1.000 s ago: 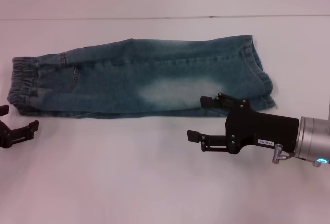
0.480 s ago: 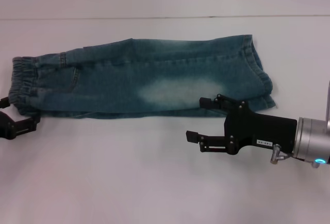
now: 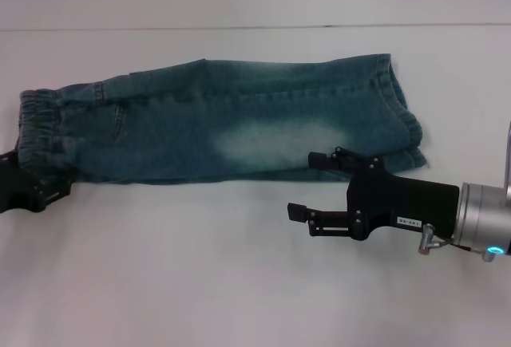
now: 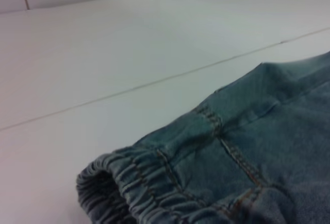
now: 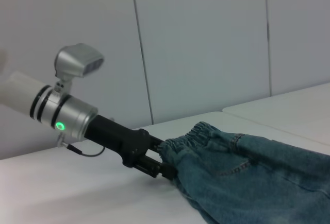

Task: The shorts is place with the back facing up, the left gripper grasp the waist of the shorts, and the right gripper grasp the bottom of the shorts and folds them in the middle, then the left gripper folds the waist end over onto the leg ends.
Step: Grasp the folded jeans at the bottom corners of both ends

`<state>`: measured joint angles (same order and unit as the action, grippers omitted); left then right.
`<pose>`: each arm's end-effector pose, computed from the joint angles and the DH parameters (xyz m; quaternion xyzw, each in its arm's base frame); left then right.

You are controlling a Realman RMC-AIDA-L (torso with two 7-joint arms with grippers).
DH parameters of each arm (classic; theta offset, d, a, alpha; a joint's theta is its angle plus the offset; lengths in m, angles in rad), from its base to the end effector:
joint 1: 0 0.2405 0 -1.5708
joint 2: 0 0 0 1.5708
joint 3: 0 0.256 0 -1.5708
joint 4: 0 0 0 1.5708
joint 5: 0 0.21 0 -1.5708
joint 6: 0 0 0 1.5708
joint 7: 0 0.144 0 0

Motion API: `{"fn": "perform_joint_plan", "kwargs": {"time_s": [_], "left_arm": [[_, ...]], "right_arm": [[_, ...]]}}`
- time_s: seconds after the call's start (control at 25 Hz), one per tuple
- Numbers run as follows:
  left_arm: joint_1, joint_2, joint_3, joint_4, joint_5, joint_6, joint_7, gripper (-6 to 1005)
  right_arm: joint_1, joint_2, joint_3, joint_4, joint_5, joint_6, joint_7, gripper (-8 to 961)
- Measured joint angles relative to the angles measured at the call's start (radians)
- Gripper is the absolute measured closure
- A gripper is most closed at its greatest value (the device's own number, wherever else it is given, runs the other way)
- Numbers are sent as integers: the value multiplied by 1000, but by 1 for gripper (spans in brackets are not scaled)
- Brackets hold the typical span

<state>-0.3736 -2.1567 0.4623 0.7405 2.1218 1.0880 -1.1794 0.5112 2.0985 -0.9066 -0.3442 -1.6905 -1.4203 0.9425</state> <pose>-0.3726 0.3164 0.0232 -0.8673 -0.2831 -0.0846 0.4007 0.2629 0.3035 -0.0641 -0.9356 0.1424 0.2859 0.1505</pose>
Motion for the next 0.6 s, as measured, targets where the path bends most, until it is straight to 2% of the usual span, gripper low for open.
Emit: {"fn": "perform_joint_plan", "kwargs": {"time_s": [0.08,0.52,0.6], "left_arm": [[-5,-1,14,-12,4,-18,7,141],[-2,2,26,17,7,11,-30,628],[4,0,30,31,15,14,-42,832]], "right_arm": [[-1,0,2,0,0,-1,3,7],[0,0,8,1,9,3,1,8],[-1,0,8,2,21,4,1,8]]}}
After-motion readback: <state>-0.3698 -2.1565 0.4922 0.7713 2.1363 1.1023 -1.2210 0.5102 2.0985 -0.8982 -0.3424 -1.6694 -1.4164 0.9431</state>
